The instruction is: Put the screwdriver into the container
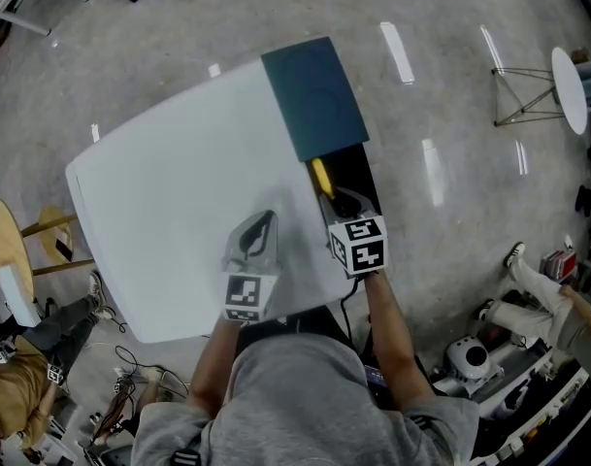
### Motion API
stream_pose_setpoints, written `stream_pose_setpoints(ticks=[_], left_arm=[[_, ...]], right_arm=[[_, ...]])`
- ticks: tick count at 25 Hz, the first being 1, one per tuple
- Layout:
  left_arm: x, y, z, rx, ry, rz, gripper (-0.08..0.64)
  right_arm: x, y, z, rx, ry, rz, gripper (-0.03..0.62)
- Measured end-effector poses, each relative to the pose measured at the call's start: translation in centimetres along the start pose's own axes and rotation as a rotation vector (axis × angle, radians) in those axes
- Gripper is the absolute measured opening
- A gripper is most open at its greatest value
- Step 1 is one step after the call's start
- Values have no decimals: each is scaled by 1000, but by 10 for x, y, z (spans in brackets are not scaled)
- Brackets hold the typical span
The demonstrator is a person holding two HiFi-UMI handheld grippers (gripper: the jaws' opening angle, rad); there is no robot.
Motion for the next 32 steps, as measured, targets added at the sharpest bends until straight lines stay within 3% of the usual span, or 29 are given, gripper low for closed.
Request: stream_pose_setpoints(ticks=[19, 32], left_arm=[[-4, 4, -13, -7, 21, 16, 11], [-19, -6, 1, 38, -19, 10, 12]], right_arm=[[18, -5, -11, 10, 33, -8, 84], [-6, 3, -5, 26, -65, -20, 84]])
Point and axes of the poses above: the fingertips, and each gripper's own axes: x forward along the fingers, y to its left, z out of its top, the point moved 7 cm from there along -x, backward along the fingers, and after that the axes turned 4 degrees about -y, right-handed, at the moved point
